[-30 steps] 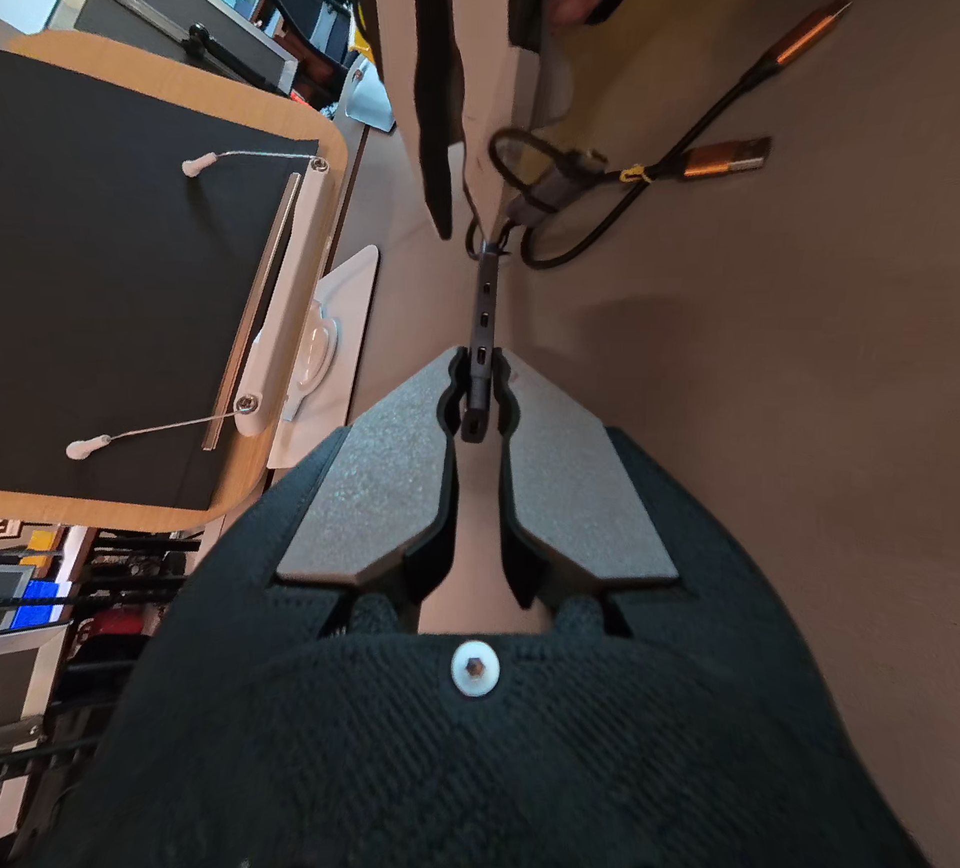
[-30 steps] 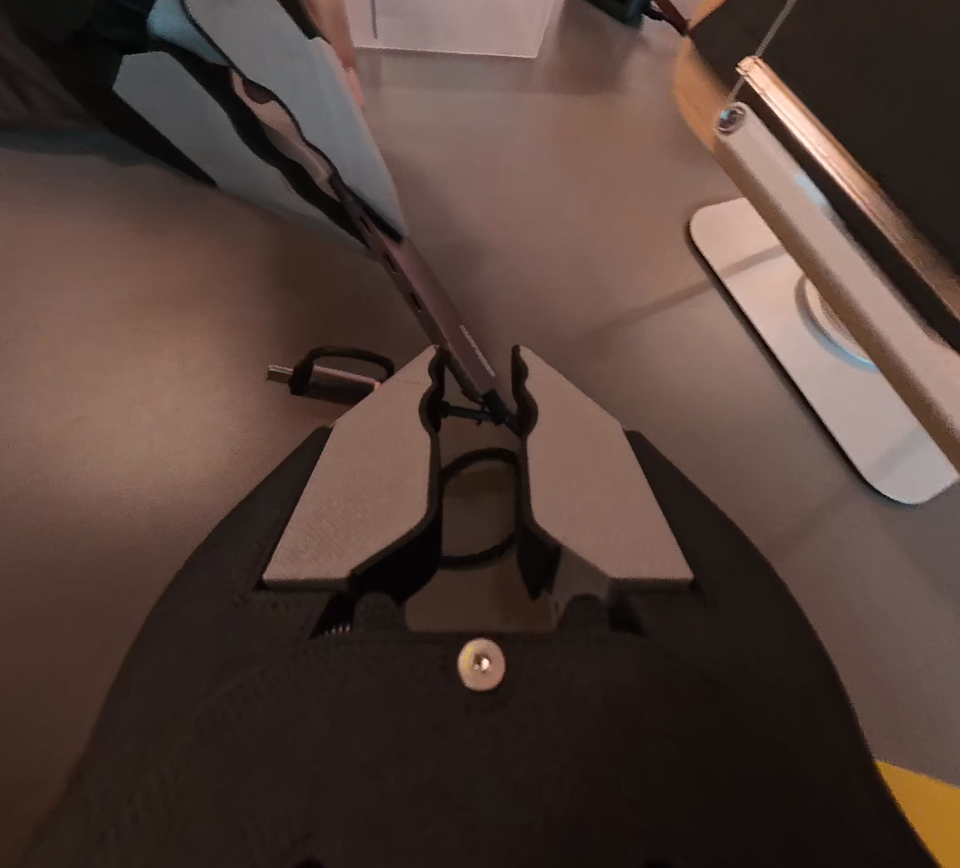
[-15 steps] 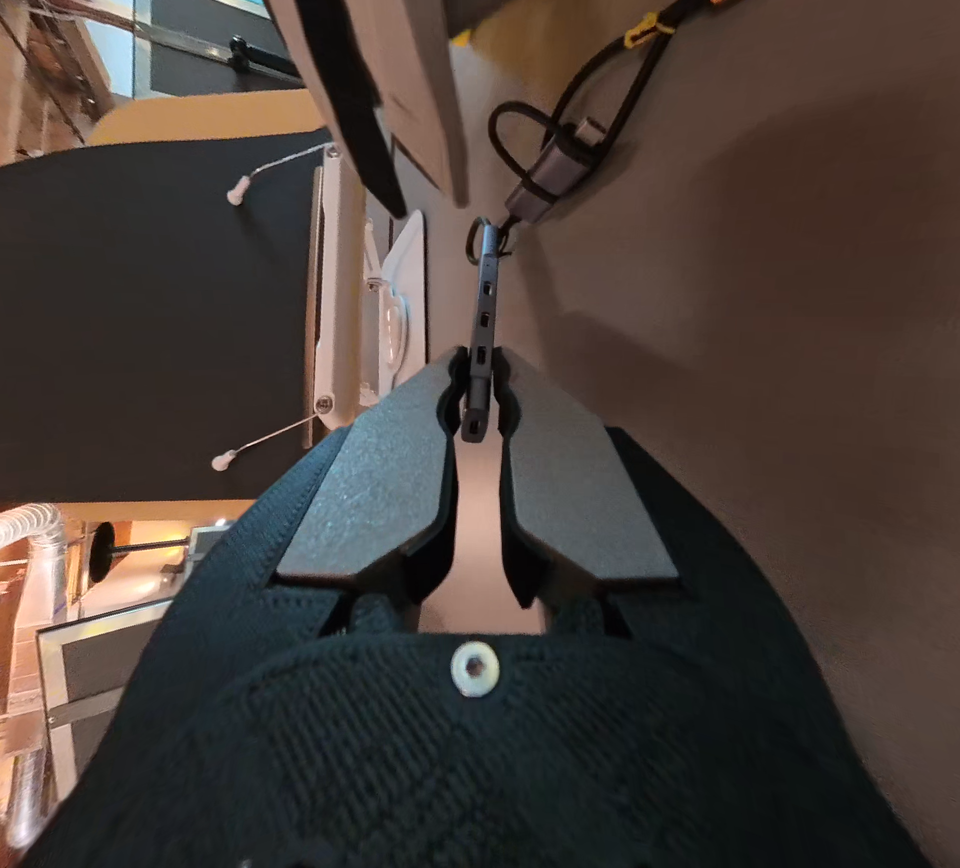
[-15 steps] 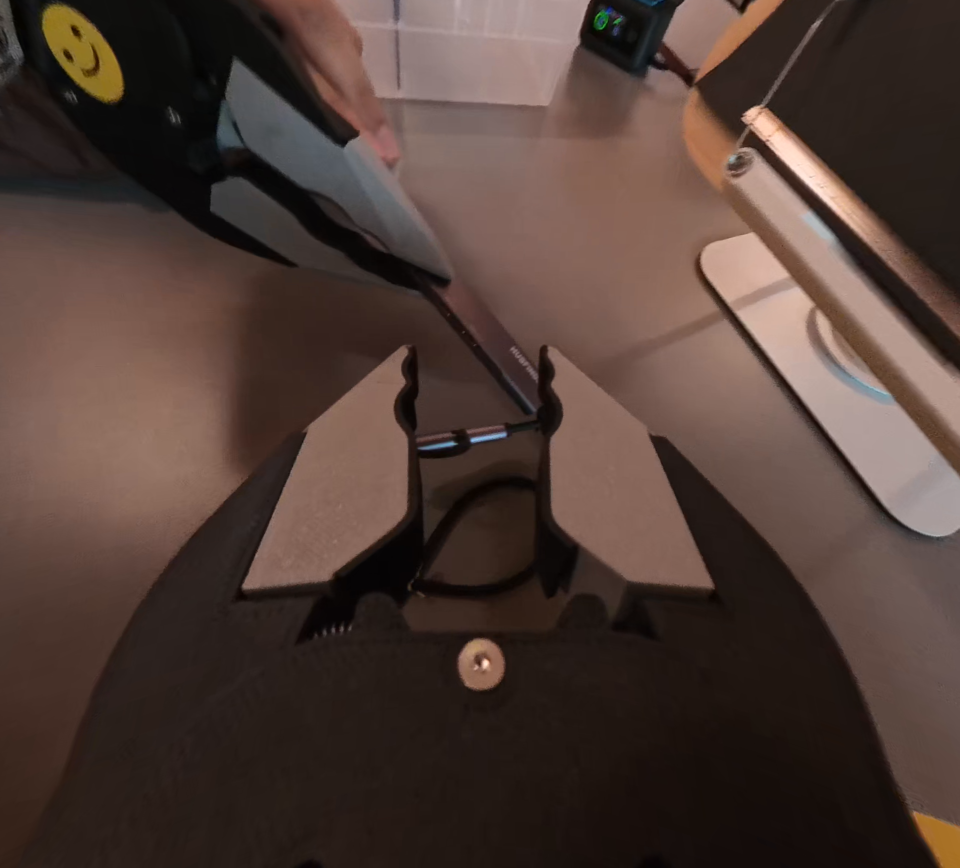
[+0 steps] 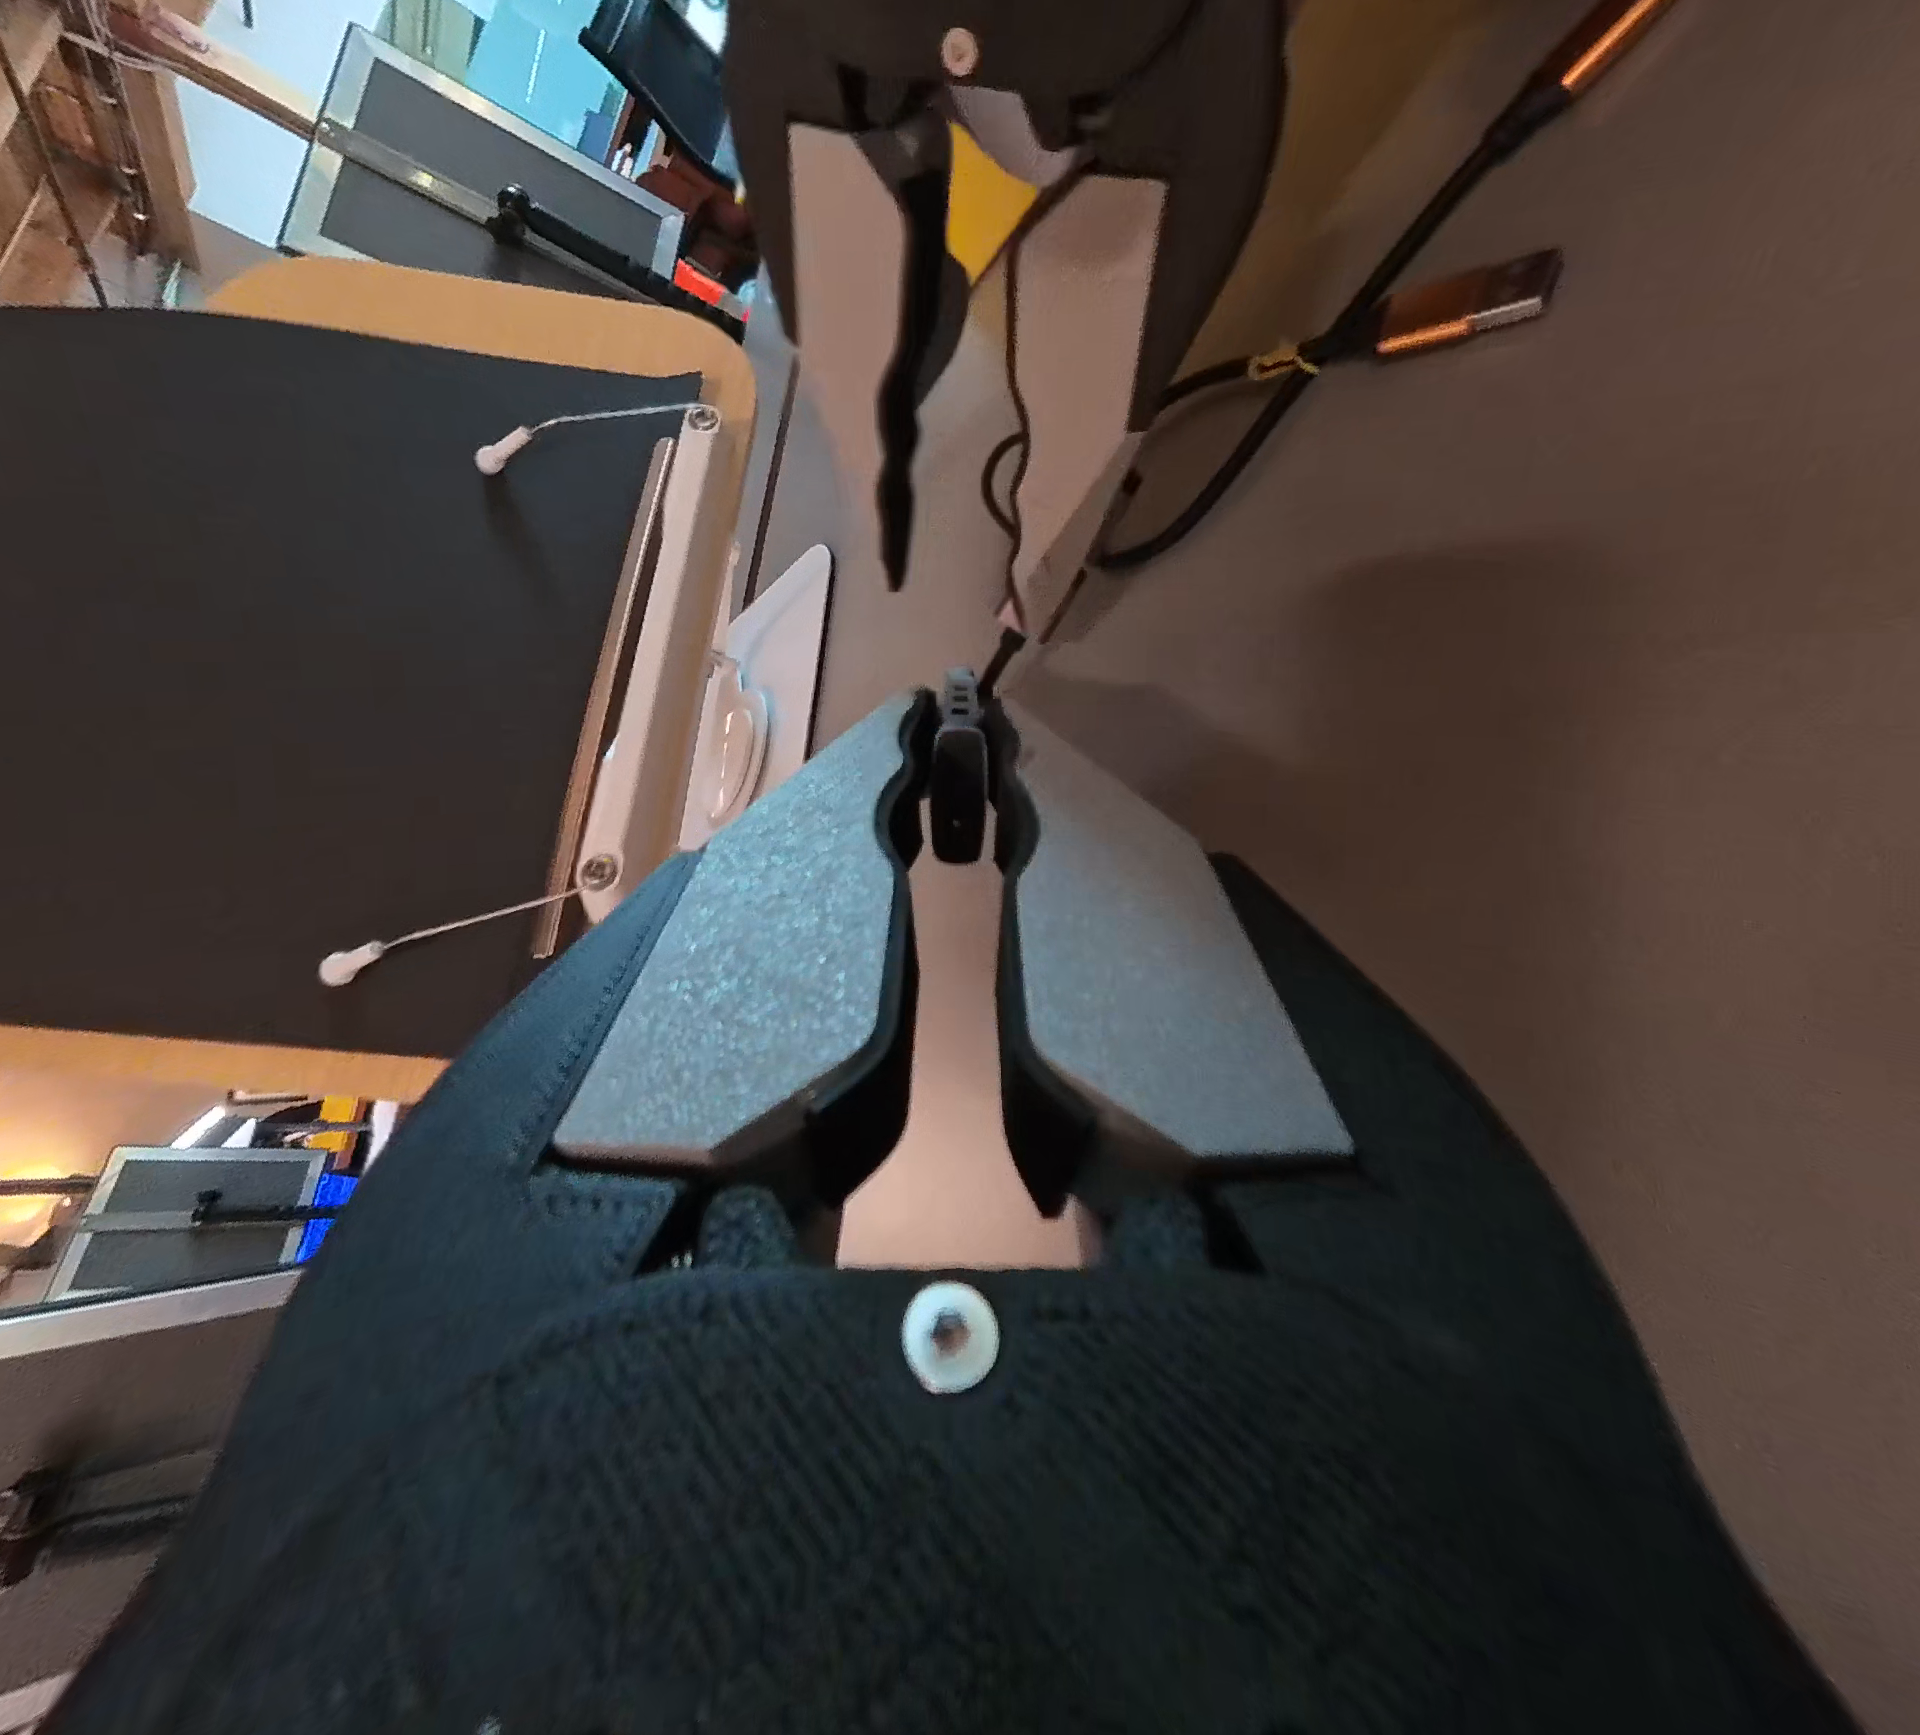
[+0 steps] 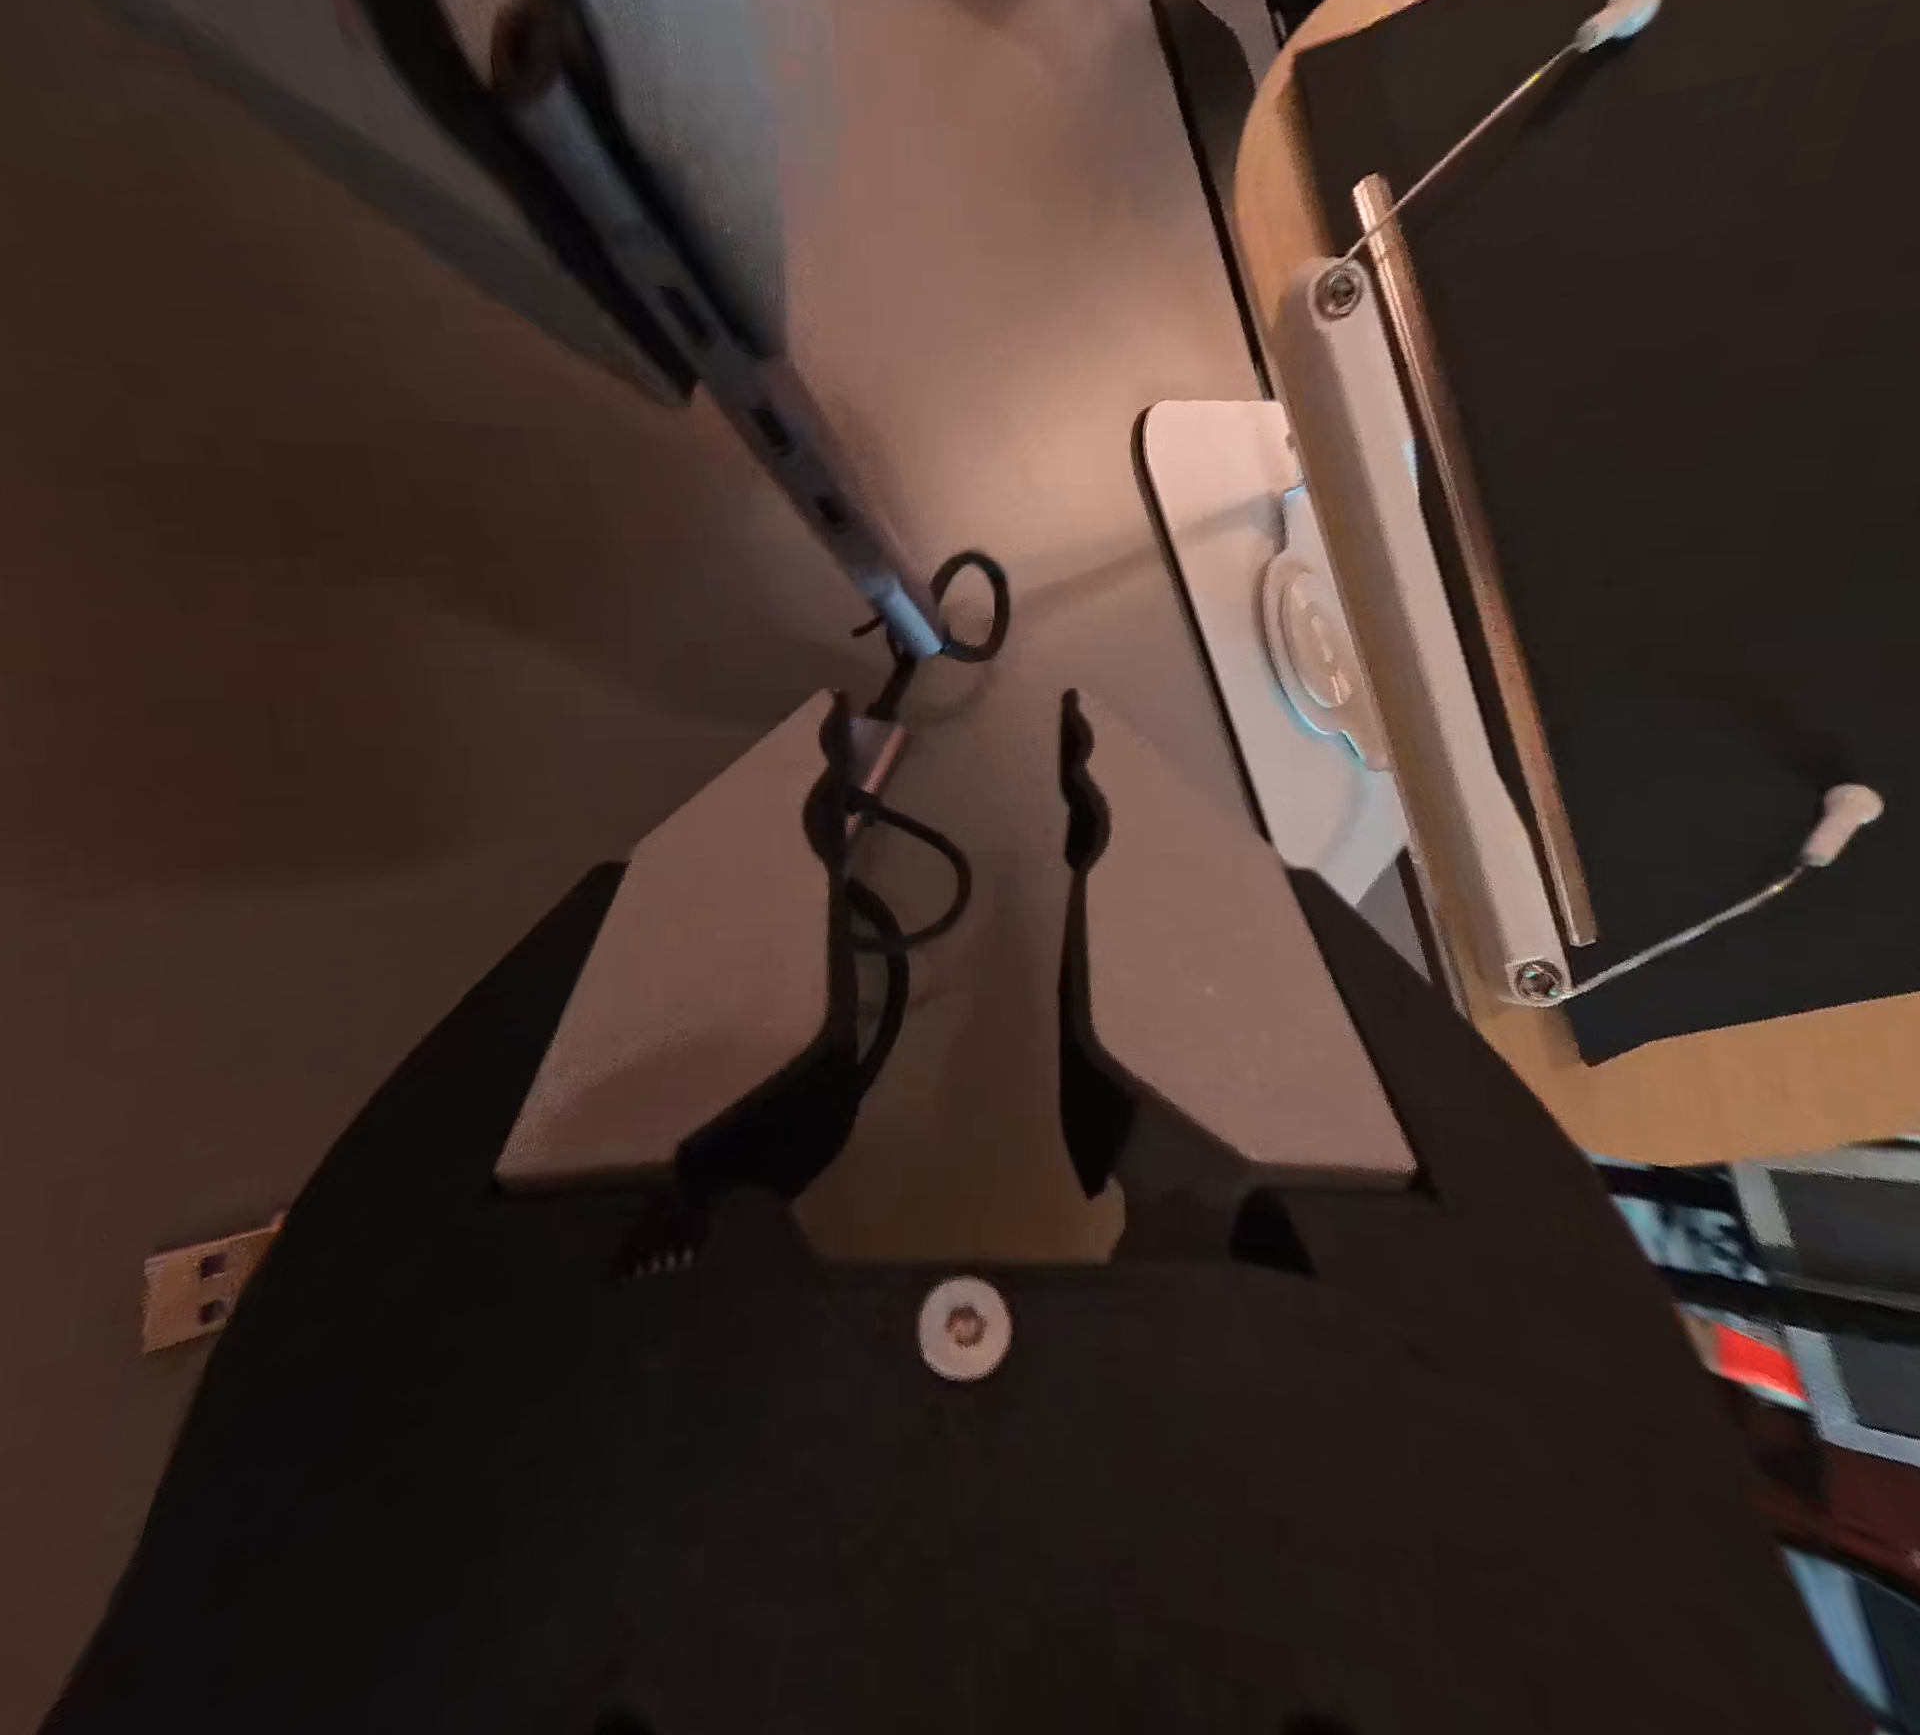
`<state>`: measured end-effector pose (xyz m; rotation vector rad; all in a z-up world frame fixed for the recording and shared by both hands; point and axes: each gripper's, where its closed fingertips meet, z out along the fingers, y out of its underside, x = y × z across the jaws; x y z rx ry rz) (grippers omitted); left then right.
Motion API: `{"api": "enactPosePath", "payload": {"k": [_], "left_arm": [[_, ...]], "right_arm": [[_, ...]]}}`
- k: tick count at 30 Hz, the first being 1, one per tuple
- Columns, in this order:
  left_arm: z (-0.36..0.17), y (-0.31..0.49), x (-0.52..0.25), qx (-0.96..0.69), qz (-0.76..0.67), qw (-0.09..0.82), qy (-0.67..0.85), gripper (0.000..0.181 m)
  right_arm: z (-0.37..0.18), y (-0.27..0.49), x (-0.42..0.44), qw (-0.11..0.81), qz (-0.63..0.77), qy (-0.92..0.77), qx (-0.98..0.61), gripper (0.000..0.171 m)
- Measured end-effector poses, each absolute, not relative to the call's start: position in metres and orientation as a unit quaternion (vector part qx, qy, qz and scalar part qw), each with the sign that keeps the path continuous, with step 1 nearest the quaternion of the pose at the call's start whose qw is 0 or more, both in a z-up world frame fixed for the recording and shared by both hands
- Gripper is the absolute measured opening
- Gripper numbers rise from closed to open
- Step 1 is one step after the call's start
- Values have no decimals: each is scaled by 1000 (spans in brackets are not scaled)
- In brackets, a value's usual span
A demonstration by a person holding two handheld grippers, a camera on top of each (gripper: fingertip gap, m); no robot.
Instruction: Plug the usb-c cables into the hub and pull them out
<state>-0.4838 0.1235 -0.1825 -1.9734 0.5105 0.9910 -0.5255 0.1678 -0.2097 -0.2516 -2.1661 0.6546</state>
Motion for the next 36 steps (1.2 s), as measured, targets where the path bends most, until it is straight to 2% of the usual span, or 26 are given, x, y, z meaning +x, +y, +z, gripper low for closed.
{"api": "enactPosePath", "payload": {"k": [1, 2, 7, 10, 11, 21, 23, 24, 28, 30, 31, 36], "left_arm": [[-184, 125, -482, -789, 395, 423, 208, 6], [-184, 126, -481, -788, 393, 425, 210, 7], [-177, 130, -473, -774, 391, 450, 213, 7], [-169, 133, -466, -762, 396, 464, 219, 6], [-168, 134, -464, -762, 390, 468, 219, 7], [-170, 130, -471, -769, 368, 484, 196, 7], [-163, 132, -466, -761, 371, 492, 202, 7], [-162, 132, -463, -759, 371, 496, 204, 7], [-158, 137, -451, -749, 365, 507, 219, 6], [-156, 141, -444, -744, 360, 515, 226, 6], [-156, 142, -442, -745, 357, 515, 227, 6], [-161, 135, -460, -757, 375, 498, 198, 7]], "right_arm": [[-207, 165, -524, 411, 278, -862, -104, 44], [-205, 161, -521, 400, 295, -862, -102, 49], [-205, 150, -511, 397, 310, -862, -61, 49], [-213, 147, -512, 398, 296, -867, -59, 23], [-215, 148, -514, 400, 290, -867, -62, 0], [-190, 150, -509, 362, 379, -847, -90, 0], [-193, 140, -499, 339, 393, -852, -65, 40], [-196, 136, -496, 334, 393, -855, -58, 43], [-205, 132, -502, 365, 357, -858, -51, 43], [-207, 130, -504, 385, 345, -855, -39, 24], [-206, 131, -505, 396, 337, -853, -35, 19], [-201, 144, -513, 415, 321, -850, -49, 10]]}}
